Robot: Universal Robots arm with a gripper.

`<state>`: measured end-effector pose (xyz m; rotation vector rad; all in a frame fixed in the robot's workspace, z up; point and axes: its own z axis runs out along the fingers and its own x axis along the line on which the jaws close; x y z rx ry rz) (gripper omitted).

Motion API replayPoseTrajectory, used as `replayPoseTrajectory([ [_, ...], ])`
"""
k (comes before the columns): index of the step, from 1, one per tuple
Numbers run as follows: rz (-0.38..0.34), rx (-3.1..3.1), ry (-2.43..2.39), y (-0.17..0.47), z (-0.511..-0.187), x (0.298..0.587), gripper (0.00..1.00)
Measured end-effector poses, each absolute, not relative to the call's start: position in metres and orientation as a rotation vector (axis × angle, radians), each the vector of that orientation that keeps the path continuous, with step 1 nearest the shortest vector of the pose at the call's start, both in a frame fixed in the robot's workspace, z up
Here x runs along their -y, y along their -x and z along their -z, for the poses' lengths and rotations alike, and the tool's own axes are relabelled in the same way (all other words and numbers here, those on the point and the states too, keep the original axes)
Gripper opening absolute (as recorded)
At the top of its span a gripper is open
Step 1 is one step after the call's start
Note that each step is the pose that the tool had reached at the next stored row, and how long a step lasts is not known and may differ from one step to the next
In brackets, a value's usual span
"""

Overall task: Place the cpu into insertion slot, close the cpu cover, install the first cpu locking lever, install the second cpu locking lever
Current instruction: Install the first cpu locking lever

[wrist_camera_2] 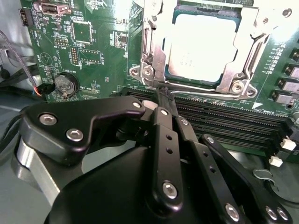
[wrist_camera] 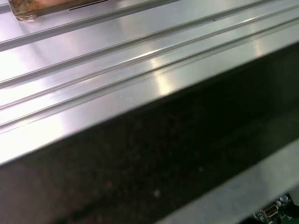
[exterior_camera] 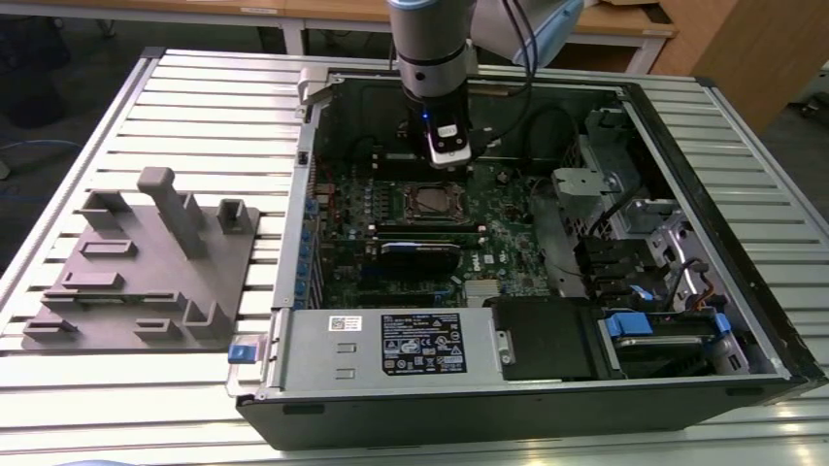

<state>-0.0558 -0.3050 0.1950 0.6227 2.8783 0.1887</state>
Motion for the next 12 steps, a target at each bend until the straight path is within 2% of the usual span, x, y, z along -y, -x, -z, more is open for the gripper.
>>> replayPoseTrajectory([
  [9,-0.19,-2.878,-0.623,0.0557,-0.1935,0.3076,0.11],
  [12,-0.211,-2.879,-0.625,0.0557,-0.1936,0.3076,0.11],
])
